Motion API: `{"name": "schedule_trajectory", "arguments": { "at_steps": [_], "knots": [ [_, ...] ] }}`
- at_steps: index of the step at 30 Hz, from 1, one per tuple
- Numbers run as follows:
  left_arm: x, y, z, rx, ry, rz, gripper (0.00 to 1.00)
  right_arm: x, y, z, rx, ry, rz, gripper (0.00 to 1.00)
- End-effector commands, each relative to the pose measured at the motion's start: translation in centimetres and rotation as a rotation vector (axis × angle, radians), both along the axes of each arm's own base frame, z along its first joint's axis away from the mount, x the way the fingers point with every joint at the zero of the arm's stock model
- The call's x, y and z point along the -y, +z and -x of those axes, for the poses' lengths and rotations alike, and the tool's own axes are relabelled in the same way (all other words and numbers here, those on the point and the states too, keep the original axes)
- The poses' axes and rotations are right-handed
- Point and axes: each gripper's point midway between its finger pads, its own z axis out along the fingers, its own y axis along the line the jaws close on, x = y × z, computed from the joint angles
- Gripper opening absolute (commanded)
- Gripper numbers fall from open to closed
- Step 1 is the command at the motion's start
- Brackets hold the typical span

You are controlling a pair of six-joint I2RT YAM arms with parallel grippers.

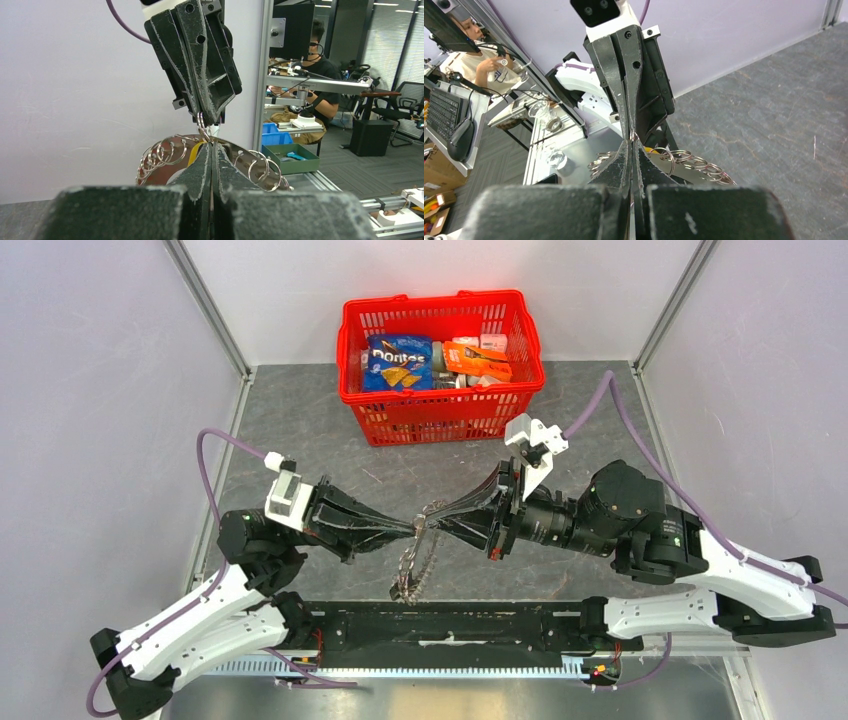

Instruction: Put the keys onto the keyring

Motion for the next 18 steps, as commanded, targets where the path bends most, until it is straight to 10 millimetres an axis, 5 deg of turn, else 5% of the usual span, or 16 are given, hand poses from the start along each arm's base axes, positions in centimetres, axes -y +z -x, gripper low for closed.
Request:
{"name": "schedule_trajectory", "arguments": {
  "at_steps": [1, 18],
  "knots": [
    [-0.7, 1.3, 1.0, 0.046, -0.017, 0.038, 0.02, 1.6, 5.2, -0.4, 0.087, -0.039, -0.212, 0.00],
    [-0.6, 1.6, 0.8, 0.048, -0.013, 0.041, 0.02, 2.3, 6.0, 0.0, 0.202, -0.035, -0.446, 0.00]
  ]
}}
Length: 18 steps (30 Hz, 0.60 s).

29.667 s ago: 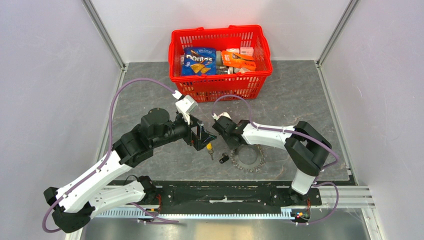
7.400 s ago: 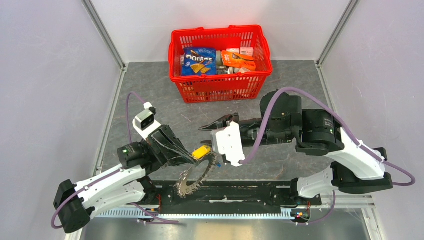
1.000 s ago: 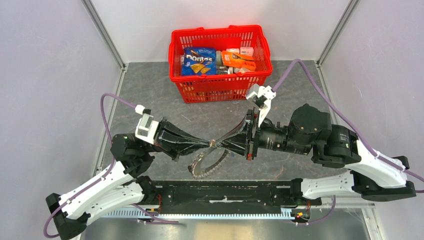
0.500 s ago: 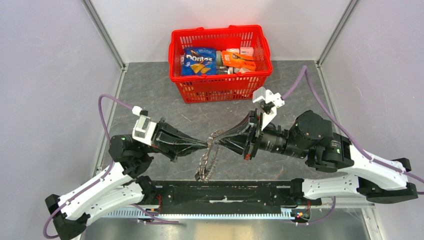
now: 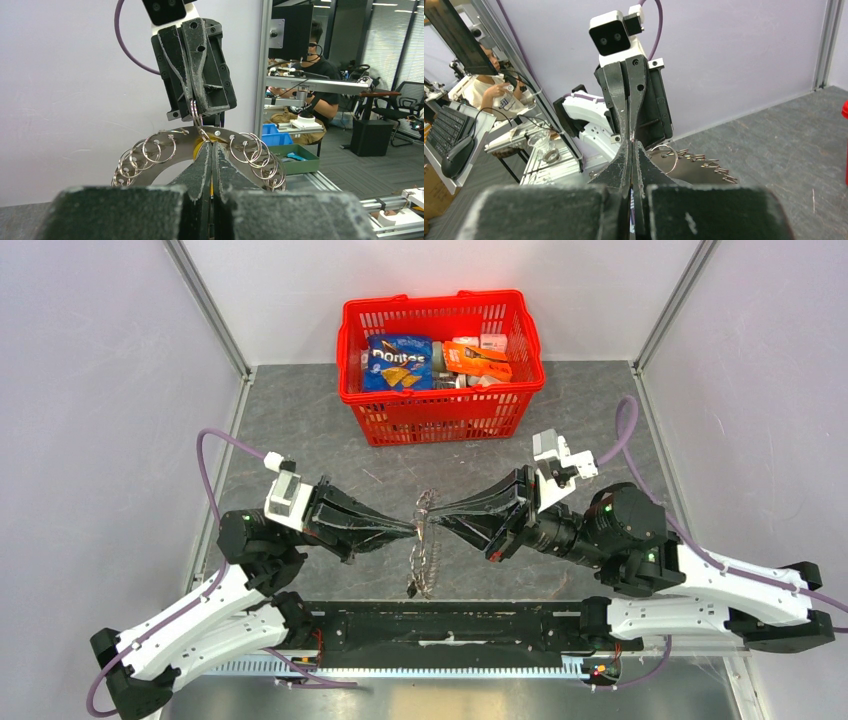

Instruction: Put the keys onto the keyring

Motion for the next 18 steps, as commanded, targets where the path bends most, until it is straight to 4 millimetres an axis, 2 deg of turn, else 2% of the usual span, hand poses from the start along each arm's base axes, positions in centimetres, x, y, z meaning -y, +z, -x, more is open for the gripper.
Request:
{"name": "schedule_trajectory", "arguments": {
  "at_steps": [1, 6, 11, 18],
  "knots": [
    [-0.58, 1.51, 0.77, 0.044, -0.012, 0.039, 0.02, 1.76, 5.13, 0.28, 0.085, -0.013, -0.236, 0.00],
    [-0.69, 1.45, 0.80, 0.047, -0.007, 0.042, 0.02, 1.29, 5.30, 0.51, 0.120, -0.002, -0.301, 0.00],
    [-0.85, 1.37, 0.87, 0.052, -0.003, 0.046, 0.02, 1.79, 5.66, 0.56, 0.147, -0.009, -0.405, 0.00],
    [-1.07, 1.51, 0.98, 0.058, 0.002, 0.052, 0.02, 1.12, 5.03, 0.15, 0.162, -0.028, -0.444, 0.00]
  ]
}}
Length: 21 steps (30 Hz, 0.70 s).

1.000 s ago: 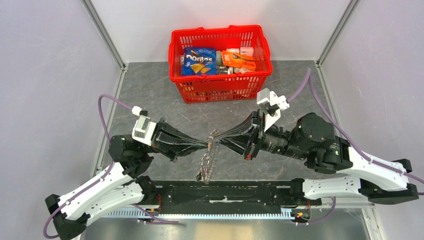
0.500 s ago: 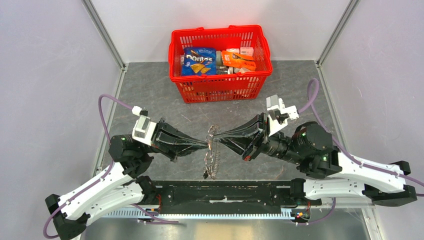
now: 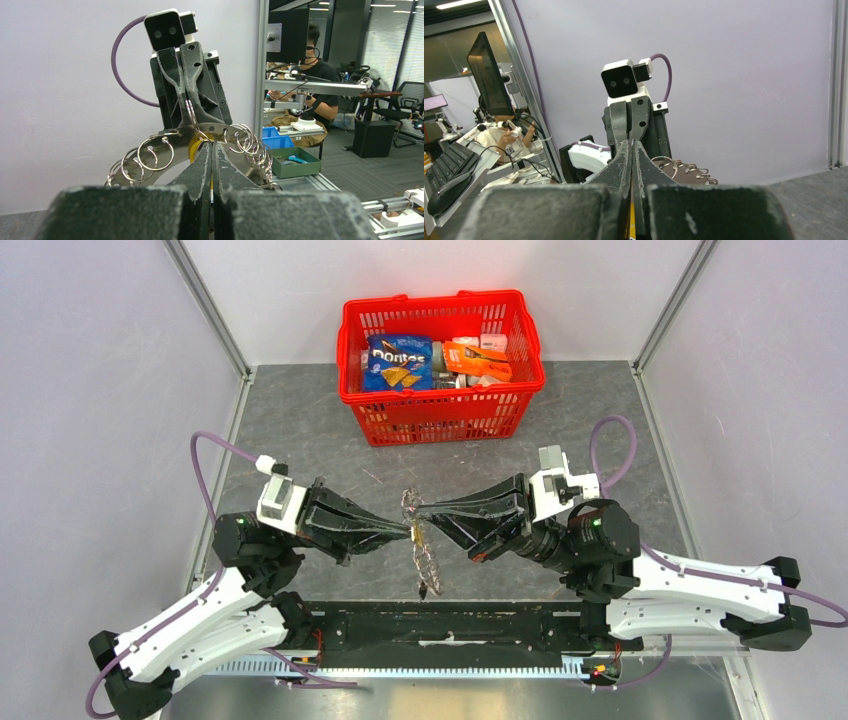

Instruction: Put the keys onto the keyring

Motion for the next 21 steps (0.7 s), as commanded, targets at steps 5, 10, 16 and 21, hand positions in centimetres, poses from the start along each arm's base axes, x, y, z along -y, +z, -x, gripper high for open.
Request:
{"name": "schedule_trajectory", "arguments": {
  "at_steps": [5, 10, 16, 21],
  "knots": [
    [-0.6, 1.1, 0.5, 0.042, 0.007, 0.033, 0.02, 2.4, 4.1, -0.2, 0.045, -0.041, -0.239, 0.00],
    [-0.5, 1.0, 0.2, 0.034, 0.023, 0.027, 0.02, 2.0, 3.8, -0.7, 0.027, -0.057, -0.259, 0.00],
    [-0.3, 0.8, -0.3, 0.025, 0.044, 0.017, 0.02, 2.1, 3.7, -0.5, 0.035, -0.047, -0.254, 0.00],
    [-0.2, 0.7, -0.6, 0.014, 0.060, 0.013, 0.02, 2.5, 3.6, -0.4, 0.033, -0.050, -0.244, 0.00]
  ]
}}
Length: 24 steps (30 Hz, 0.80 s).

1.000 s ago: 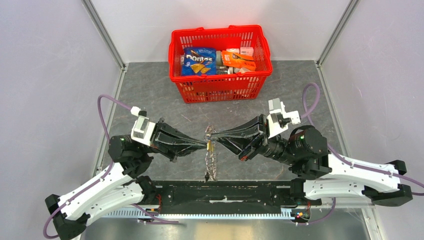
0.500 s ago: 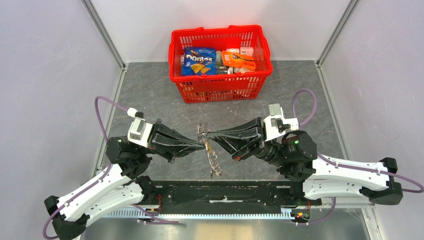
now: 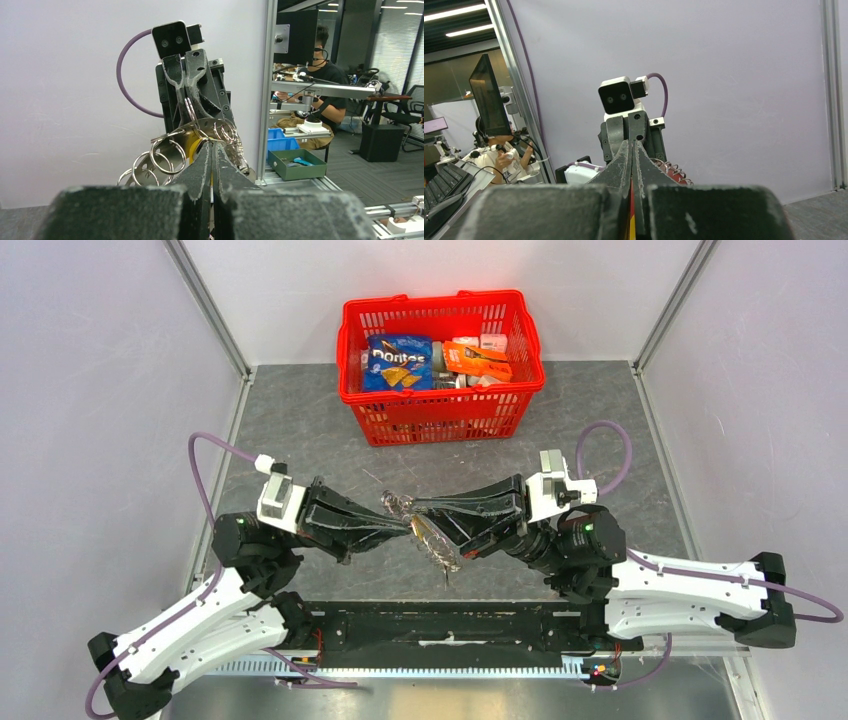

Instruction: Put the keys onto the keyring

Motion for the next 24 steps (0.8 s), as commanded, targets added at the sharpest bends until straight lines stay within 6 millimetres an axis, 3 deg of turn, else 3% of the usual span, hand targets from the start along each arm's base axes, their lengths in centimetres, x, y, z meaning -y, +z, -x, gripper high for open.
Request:
{"name": "schedule_trajectory", "arguments": {
  "at_steps": [1, 4, 7, 9, 16, 24],
  "knots": [
    [-0.1, 0.6, -0.3, 0.025, 0.033, 0.006, 0.03, 3.1, 3.3, 0.3, 0.023, -0.022, -0.129, 0.00],
    [-0.2, 0.6, -0.5, 0.013, 0.046, 0.008, 0.16, 3.4, 3.3, 0.4, 0.022, -0.020, -0.123, 0.00],
    [-0.5, 0.8, -0.5, 0.001, 0.061, 0.010, 0.39, 3.8, 3.4, 0.4, 0.019, -0.021, -0.118, 0.00],
    [-0.8, 0.7, -0.5, -0.005, 0.077, 0.007, 0.48, 4.0, 3.3, 0.4, 0.014, -0.025, -0.110, 0.00],
    [-2.4, 2.0, 0.3, 0.004, 0.101, 0.038, 0.55, 4.7, 2.9, 0.0, -0.013, -0.048, -0.075, 0.00],
    [-2.3, 3.9, 0.2, 0.009, 0.095, 0.061, 0.55, 4.5, 2.5, 0.5, -0.033, -0.010, -0.038, 0.00]
  ]
}}
